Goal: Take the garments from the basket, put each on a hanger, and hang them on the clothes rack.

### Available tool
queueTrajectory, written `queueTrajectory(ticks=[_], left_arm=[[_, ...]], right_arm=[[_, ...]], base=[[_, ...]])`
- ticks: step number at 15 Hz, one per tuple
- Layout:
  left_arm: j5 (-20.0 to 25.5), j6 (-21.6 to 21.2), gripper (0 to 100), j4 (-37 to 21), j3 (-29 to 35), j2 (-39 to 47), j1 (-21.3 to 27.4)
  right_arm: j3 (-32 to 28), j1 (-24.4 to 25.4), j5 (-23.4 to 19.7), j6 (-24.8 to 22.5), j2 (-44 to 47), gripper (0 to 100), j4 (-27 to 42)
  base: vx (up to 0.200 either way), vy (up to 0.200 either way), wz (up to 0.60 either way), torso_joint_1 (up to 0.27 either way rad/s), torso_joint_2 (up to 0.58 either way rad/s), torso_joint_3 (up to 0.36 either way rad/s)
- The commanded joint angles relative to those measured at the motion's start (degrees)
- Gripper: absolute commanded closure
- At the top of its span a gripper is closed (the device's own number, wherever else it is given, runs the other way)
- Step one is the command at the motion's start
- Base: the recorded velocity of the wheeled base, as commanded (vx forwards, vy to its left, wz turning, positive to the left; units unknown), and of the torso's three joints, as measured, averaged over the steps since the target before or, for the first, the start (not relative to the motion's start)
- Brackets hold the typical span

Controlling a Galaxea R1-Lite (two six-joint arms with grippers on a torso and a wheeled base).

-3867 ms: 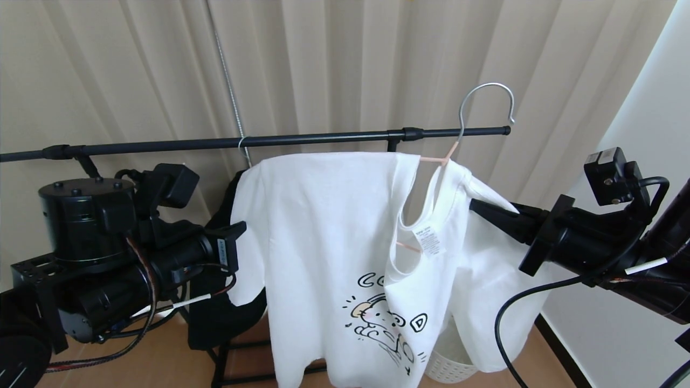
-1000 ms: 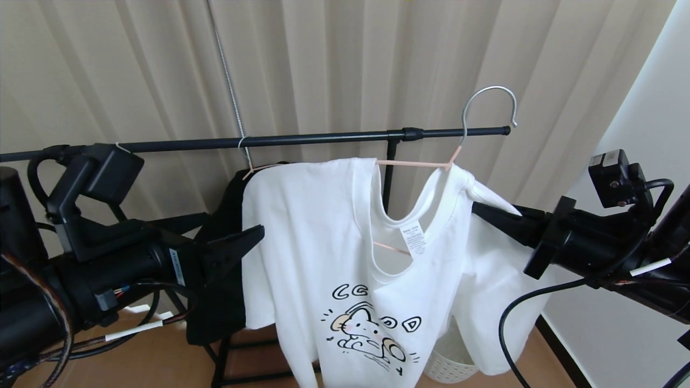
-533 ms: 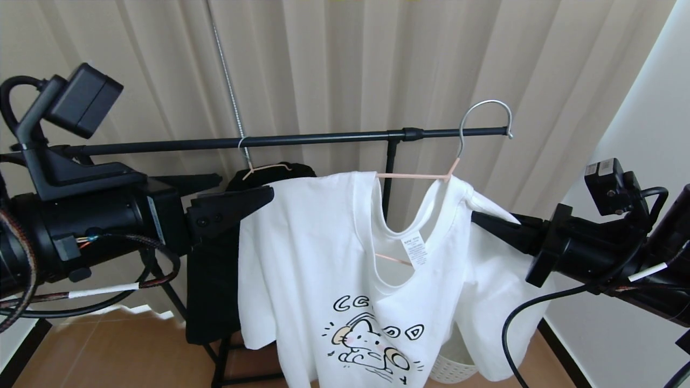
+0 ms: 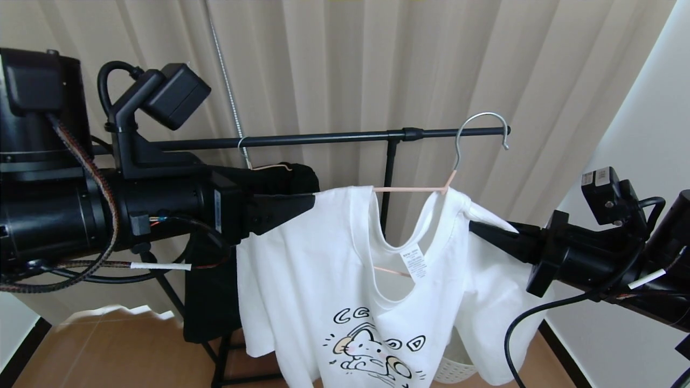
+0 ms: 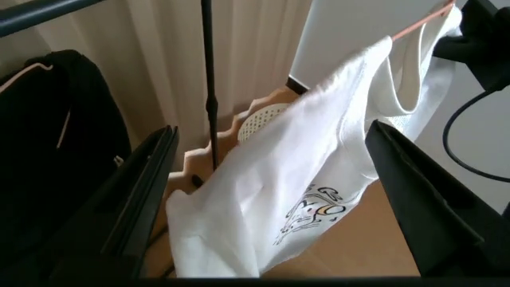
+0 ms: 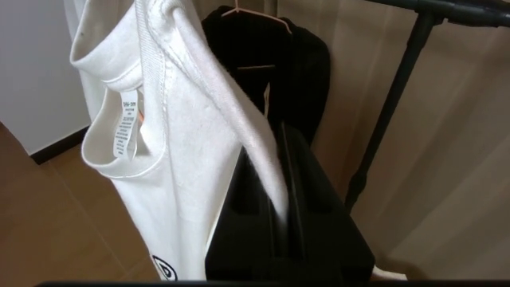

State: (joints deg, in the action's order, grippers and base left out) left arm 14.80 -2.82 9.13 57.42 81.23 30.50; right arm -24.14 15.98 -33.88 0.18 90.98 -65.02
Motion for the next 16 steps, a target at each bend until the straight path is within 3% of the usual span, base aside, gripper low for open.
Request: queueTrajectory(ticks=[1, 6, 8, 11, 16], left_arm=[[4.10, -0.08, 0, -3.24, 5.34, 3.32, 0.09], [11.83, -4.83, 0, -11.59, 12.46, 6.84, 0.09], [12.18, -9.05, 0, -18.45, 18.70, 9.83, -0.09], [12.53, -13.88, 0, -23.72, 25.55, 13.70, 0.17], [15.00, -20.12, 0, -32.42, 32.05, 16.51, 2.11]], right_arm=[[0.32, 0.01, -0.05, -0.01, -0.01, 100, -0.01], [0.41, 0.01, -0.22, -0.01, -0.36, 100, -0.01], [0.49, 0.01, -1.19, -0.09, -0.54, 100, -0.01], [0.76, 0.01, -1.19, -0.09, -0.63, 100, -0.01], [1.02, 0.10, -1.19, -0.89, -0.63, 100, -0.01]], base=[[0.000, 0.000, 0.00, 0.000, 0.00, 0.000], [0.000, 0.000, 0.00, 0.000, 0.00, 0.000], [0.000, 0.000, 0.00, 0.000, 0.00, 0.000], [0.000, 0.000, 0.00, 0.000, 0.00, 0.000], [0.000, 0.000, 0.00, 0.000, 0.00, 0.000]])
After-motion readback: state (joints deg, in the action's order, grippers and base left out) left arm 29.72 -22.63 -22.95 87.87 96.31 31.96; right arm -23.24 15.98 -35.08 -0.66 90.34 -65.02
